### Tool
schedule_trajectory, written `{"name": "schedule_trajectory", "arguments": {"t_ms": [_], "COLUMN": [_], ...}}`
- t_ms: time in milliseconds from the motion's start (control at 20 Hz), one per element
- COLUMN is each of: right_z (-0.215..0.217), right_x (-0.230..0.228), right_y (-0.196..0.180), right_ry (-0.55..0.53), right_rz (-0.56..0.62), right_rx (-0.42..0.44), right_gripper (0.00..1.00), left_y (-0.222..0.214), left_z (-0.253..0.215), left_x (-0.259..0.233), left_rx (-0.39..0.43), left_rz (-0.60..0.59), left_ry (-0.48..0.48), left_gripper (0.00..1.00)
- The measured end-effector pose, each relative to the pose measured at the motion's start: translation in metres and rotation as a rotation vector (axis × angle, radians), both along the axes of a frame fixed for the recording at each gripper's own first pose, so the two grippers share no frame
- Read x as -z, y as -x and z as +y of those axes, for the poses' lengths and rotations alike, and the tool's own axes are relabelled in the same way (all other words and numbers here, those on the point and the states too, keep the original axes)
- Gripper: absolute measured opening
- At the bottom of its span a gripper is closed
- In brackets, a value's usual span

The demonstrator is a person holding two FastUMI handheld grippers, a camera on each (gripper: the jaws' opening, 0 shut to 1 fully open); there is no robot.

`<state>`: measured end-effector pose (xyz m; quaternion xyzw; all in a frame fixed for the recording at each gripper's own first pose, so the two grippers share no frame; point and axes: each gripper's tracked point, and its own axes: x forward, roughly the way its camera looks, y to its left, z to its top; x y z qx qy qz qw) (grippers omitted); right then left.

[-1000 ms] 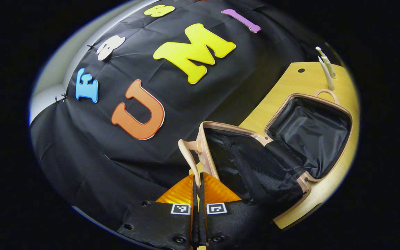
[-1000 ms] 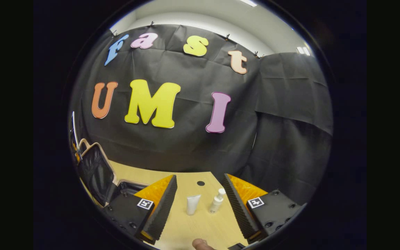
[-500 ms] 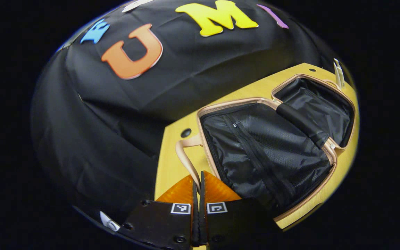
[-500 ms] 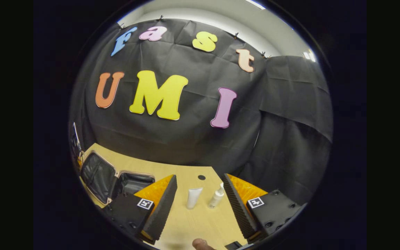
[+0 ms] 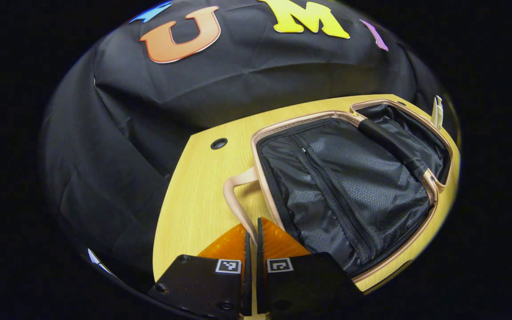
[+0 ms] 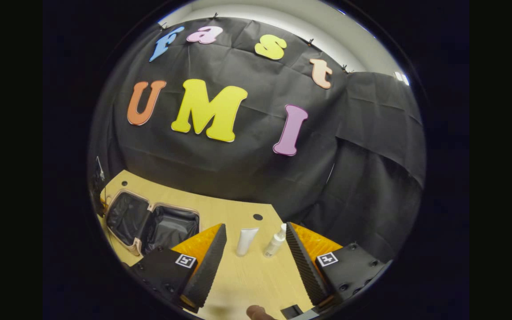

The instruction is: First open the suitcase, pack the skin care products into it, and then close the suitcase.

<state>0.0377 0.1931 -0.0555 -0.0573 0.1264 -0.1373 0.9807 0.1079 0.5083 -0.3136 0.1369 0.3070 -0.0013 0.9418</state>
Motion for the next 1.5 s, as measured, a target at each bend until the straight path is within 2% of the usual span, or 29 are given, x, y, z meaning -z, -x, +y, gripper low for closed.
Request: {"name": "schedule_trajectory", "arguments": {"t_ms": [100, 200, 250, 350, 400, 450, 500, 550, 600, 800, 1050, 1200, 1500], "right_z": [-0.002, -0.007, -0.010, -0.018, -0.023, -0.027, -0.032, -0.037, -0.042, -0.064, -0.107, -0.138, -0.198], "right_x": [0.004, 0.006, 0.007, 0.014, 0.018, 0.018, 0.018, 0.018, 0.021, 0.034, 0.056, 0.070, 0.109], "right_y": [0.001, 0.000, -0.002, -0.005, -0.006, -0.008, -0.010, -0.012, -0.015, -0.028, -0.046, -0.054, -0.065], "right_ry": [0.005, -0.012, -0.020, -0.013, -0.009, -0.014, -0.021, -0.023, -0.021, -0.014, -0.046, -0.051, -0.073], "right_rz": [0.008, 0.007, 0.004, 0.009, 0.014, 0.012, 0.005, -0.003, -0.008, -0.009, 0.020, 0.032, 0.092], "right_rx": [-0.024, -0.039, -0.048, -0.074, -0.091, -0.107, -0.125, -0.140, -0.157, -0.236, -0.295, -0.313, -0.292], "right_gripper": [0.80, 0.80, 0.80, 0.80, 0.80, 0.80, 0.80, 0.80, 0.80, 0.80, 0.80, 0.80, 0.80], "left_y": [0.002, 0.007, 0.009, 0.019, 0.022, 0.028, 0.036, 0.041, 0.045, 0.052, 0.048, 0.037, 0.020], "left_z": [0.005, 0.018, 0.030, 0.032, 0.028, 0.027, 0.026, 0.018, 0.008, -0.059, -0.202, -0.308, -0.472], "left_x": [-0.006, -0.011, -0.013, -0.019, -0.020, -0.023, -0.030, -0.037, -0.044, -0.076, -0.093, -0.093, -0.078], "left_rx": [-0.018, -0.076, -0.118, -0.160, -0.184, -0.213, -0.239, -0.252, -0.261, -0.247, -0.160, -0.065, 0.052], "left_rz": [-0.005, -0.015, -0.024, -0.025, -0.019, -0.019, -0.027, -0.037, -0.049, -0.098, -0.127, -0.129, -0.091], "left_ry": [-0.006, -0.034, -0.067, -0.052, -0.036, -0.036, -0.042, -0.036, -0.029, -0.009, 0.057, 0.125, 0.290], "left_gripper": [0.12, 0.19, 0.29, 0.65, 0.89, 0.84, 0.94, 1.00, 0.97, 0.96, 0.97, 0.97, 0.97]}}
